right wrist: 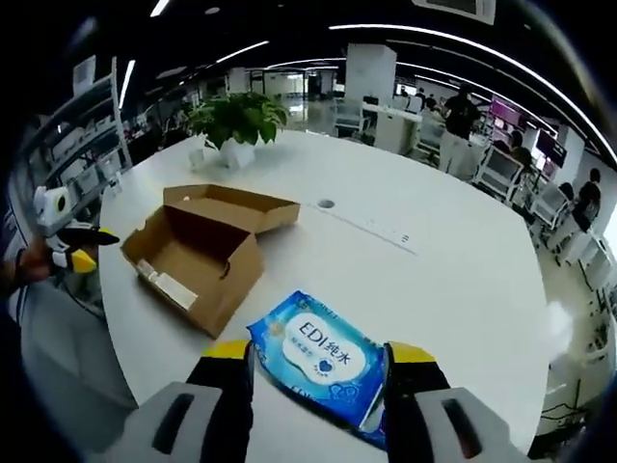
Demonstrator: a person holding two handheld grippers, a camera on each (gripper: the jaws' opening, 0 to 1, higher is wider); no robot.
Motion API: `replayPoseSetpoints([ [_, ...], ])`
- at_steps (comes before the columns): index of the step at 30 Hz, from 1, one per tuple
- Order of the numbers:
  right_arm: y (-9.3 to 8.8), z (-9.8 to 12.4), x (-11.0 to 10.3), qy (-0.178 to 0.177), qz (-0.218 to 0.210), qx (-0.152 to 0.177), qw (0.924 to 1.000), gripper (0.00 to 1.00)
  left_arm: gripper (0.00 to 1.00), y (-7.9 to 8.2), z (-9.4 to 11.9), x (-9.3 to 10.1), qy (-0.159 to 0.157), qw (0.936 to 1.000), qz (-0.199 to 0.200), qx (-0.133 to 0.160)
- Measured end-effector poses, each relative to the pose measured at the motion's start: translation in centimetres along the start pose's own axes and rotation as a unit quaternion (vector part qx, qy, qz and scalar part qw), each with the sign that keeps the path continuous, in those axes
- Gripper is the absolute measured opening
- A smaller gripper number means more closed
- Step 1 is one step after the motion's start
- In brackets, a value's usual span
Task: Operate the shoe box by opening the lid, removing the specified soft item, and placing it in the target area until the item is outside and the box remains undamaged.
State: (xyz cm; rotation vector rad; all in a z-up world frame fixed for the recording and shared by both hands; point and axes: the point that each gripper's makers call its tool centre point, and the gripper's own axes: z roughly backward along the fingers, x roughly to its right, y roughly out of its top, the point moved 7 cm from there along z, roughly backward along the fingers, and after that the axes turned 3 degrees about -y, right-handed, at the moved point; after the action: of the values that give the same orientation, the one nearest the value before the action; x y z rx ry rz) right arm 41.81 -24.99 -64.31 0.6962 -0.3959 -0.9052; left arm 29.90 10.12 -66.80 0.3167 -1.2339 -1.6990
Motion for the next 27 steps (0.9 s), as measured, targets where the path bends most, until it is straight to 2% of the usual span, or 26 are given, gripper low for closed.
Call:
replayPoseSetpoints([
  [3, 0.8, -1.0, -1.2, 0.016, -0.010, 0.012, 0.9998, 0.52, 0.53, -0.4, -0.2, -0.6, 0.001, 1.0000, 0.001, 0.000],
  [10, 2.2, -2.9, -3.7, 0.045, 0.002, 0.017, 0.9988, 0.53, 0.53, -0.7, -0.3, -0.6, 0.004, 0.9999, 0.010, 0.000],
  [21, 3.6, -6.2, -7.7, 0.089, 0.014, 0.011, 0.9959, 0.54, 0.53, -1.3, -0.2, -1.4, 0.005, 0.9996, 0.027, 0.002],
  [27, 4.8, -7.8, -9.6, 0.109, 0.041, 0.005, 0.9932, 0.53, 0.53, -1.7, -0.4, -1.8, 0.007, 0.9995, 0.030, 0.000],
])
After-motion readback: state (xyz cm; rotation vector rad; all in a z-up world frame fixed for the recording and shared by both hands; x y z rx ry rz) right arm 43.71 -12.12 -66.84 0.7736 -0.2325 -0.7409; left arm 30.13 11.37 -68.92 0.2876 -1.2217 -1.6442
